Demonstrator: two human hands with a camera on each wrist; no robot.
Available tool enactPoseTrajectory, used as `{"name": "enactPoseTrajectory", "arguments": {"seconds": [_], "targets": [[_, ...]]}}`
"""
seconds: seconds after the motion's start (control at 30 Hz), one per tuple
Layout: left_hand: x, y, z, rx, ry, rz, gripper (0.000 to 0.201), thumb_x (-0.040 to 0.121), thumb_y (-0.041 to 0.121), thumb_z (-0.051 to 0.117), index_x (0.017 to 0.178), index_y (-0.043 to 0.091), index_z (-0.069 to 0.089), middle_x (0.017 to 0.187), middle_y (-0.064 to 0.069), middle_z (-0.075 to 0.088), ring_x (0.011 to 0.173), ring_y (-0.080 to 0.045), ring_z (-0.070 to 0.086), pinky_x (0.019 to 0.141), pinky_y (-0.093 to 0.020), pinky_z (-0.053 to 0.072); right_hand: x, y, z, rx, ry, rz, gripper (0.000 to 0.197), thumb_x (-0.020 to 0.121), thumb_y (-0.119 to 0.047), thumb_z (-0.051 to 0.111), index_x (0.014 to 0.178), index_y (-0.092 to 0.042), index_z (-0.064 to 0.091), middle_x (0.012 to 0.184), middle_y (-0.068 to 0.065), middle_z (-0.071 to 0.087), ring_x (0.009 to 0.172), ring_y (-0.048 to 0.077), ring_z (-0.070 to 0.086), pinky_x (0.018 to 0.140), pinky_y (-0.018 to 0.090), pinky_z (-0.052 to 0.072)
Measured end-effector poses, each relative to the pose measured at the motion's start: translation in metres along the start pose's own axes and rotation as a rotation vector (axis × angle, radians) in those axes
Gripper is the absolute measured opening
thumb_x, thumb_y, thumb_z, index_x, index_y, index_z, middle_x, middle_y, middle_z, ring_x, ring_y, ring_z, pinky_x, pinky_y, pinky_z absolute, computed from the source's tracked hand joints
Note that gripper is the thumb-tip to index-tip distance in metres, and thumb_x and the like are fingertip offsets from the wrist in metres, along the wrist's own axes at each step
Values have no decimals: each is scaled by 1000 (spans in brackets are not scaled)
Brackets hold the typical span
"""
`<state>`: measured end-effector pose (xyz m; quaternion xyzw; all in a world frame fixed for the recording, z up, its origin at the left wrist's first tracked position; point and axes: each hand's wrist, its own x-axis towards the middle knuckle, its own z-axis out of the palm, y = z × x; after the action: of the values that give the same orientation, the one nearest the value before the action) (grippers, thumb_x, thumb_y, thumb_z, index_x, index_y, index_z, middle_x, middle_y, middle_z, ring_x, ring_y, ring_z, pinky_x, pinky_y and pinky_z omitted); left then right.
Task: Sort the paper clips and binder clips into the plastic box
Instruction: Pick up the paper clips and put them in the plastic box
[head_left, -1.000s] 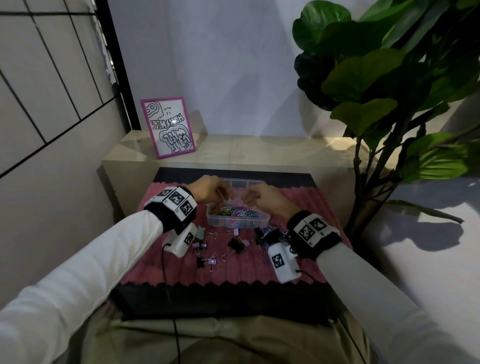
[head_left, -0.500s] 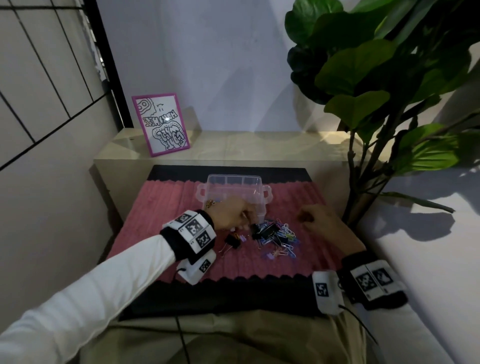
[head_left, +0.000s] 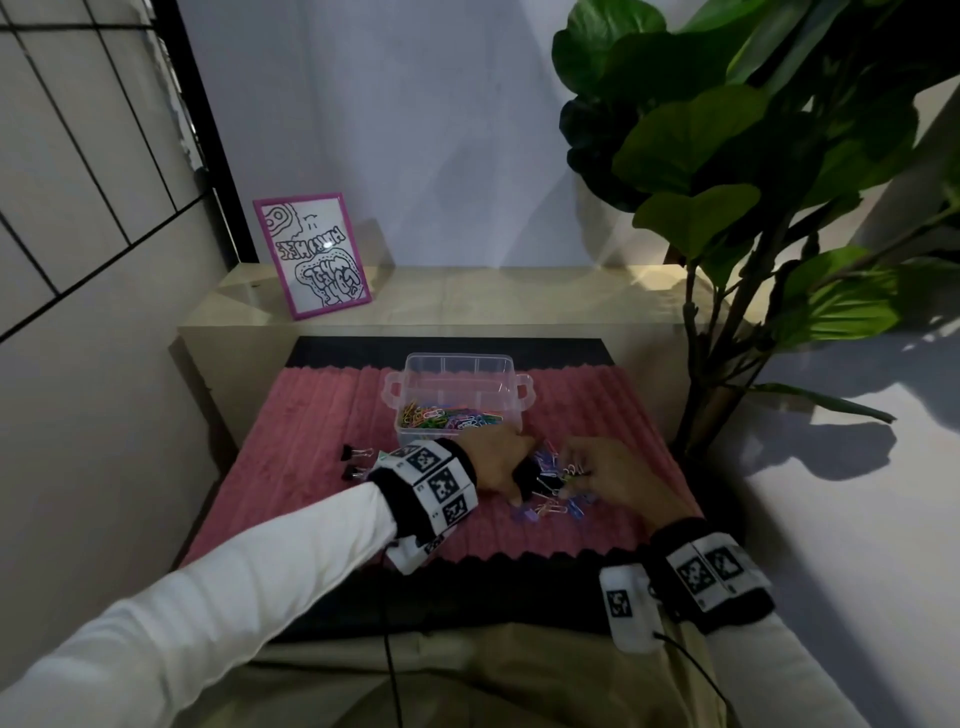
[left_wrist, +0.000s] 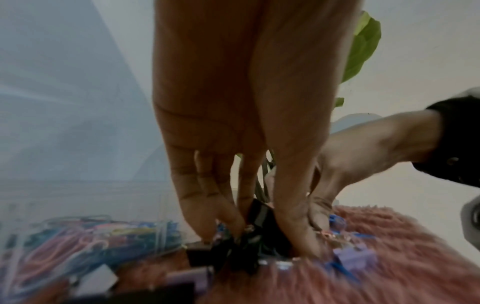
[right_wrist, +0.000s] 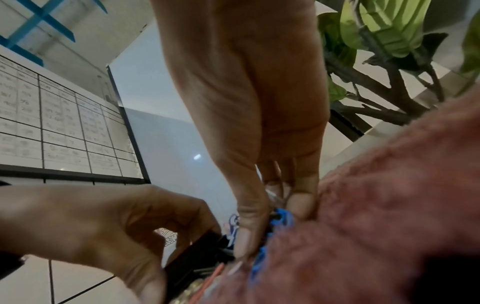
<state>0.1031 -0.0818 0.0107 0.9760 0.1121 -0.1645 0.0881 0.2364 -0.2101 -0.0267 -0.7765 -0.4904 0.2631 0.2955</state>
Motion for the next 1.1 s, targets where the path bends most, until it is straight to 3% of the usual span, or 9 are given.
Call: {"name": "enactPoseTrajectory", "arguments": {"seconds": [0.13, 0.27, 0.37, 0.47, 0.63, 0.8, 0.9, 0.97, 1.1], "targets": [[-5, -4, -9, -85, -61, 33, 47, 75, 32, 72, 108, 2, 59, 109, -17, 62, 99, -28, 57, 82, -35, 46, -3, 6, -9, 170, 60, 18, 17, 71, 3, 73, 72, -10, 62, 71, 0, 62, 56, 0, 62, 49, 15, 50], [-7, -7, -20, -207, 116, 70, 22, 84, 9, 59, 106, 5, 64, 104, -11, 67, 88, -17, 60, 83, -27, 49, -6, 10, -18, 118, 168, 0, 18, 68, -8, 77, 69, -23, 67, 72, -9, 69, 74, 11, 66, 70, 24, 52], [-2, -1, -29, -274, 234, 95, 27, 87, -5, 45, 107, 2, 63, 97, -7, 65, 74, -10, 57, 63, -7, 43, -5, 8, -19, 103, 212, 3, 21, 63, -15, 80, 63, -32, 69, 67, -15, 72, 74, 8, 67, 79, 30, 50], [15, 11, -29, -217, 182, 133, 26, 91, -1, 43, 110, 0, 61, 106, -14, 66, 86, -24, 61, 71, -23, 46, -7, 3, -19, 184, 259, -16, 20, 66, -10, 79, 64, -28, 69, 62, -15, 69, 68, 2, 62, 73, 21, 48], [43, 25, -14, -91, 46, 42, 30, 90, 4, 48, 118, 0, 57, 121, -18, 59, 111, -30, 56, 93, -34, 44, -18, -1, -25, 328, 348, -41, 7, 72, 0, 72, 77, -5, 69, 75, 5, 69, 67, 7, 61, 63, 10, 48], [50, 28, -19, -107, 10, 105, 18, 82, -2, 56, 98, -3, 64, 103, -18, 67, 96, -30, 63, 82, -35, 49, -27, 7, -22, 634, 292, 52, 11, 79, 5, 64, 75, -5, 62, 57, -3, 69, 55, 4, 63, 53, 13, 51], [49, 14, -19, -232, 108, 142, 14, 81, 0, 61, 92, 1, 68, 95, -13, 71, 75, -17, 65, 78, -33, 53, -28, 10, -19, 754, 252, 125, 4, 82, 1, 62, 81, -3, 63, 63, 2, 71, 59, 13, 68, 55, 18, 55], [40, 5, -24, -421, 135, 140, 15, 84, 1, 59, 96, -1, 67, 95, -16, 71, 57, -1, 59, 63, -19, 53, -26, 7, -17, 776, 244, 133, 4, 82, -1, 62, 81, -4, 64, 68, 4, 72, 63, 13, 69, 56, 18, 55], [16, -23, -35, -711, 224, 94, 18, 85, 1, 58, 101, -3, 66, 95, -13, 69, 57, 7, 63, 61, -6, 50, -18, -3, -14, 794, 227, 126, 6, 83, -2, 62, 79, -6, 64, 71, 6, 70, 63, 13, 69, 61, 20, 57]]}}
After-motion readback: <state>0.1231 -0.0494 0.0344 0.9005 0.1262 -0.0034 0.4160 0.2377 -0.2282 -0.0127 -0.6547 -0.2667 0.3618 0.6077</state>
